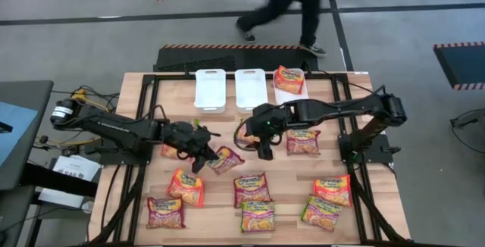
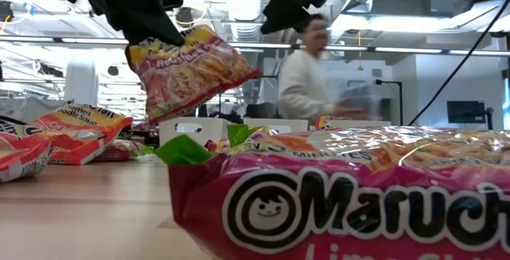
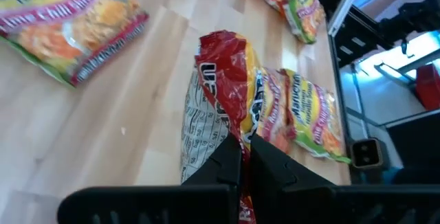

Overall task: Sort Maruchan noodles
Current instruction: Put the red noodle pack into the center white bin

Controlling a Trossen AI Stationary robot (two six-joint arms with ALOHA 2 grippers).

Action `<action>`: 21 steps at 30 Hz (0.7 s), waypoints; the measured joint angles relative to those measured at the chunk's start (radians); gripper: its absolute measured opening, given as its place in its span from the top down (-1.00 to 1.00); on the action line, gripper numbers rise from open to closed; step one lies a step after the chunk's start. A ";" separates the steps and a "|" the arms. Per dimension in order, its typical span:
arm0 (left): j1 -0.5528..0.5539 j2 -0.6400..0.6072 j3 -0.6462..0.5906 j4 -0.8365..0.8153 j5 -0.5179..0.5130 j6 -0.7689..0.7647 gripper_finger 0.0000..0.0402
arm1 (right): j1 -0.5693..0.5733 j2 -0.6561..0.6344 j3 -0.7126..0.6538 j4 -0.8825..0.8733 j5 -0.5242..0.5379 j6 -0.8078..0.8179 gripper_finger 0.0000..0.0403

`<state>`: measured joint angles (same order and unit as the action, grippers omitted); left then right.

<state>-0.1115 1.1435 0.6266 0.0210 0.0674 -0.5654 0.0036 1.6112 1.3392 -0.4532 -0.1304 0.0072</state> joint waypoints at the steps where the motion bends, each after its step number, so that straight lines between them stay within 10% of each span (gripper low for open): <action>1: 0.007 0.000 0.000 0.000 -0.004 0.015 1.00 | -0.005 0.000 0.000 0.009 -0.005 -0.005 -0.13; 21: 0.108 0.001 0.000 0.217 -0.024 0.216 1.00 | -0.080 0.000 0.000 0.121 -0.069 -0.008 -0.13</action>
<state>-0.0037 1.1442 0.6270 0.2378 0.0438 -0.3497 -0.0769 1.6112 1.3392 -0.3326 -0.1994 -0.0003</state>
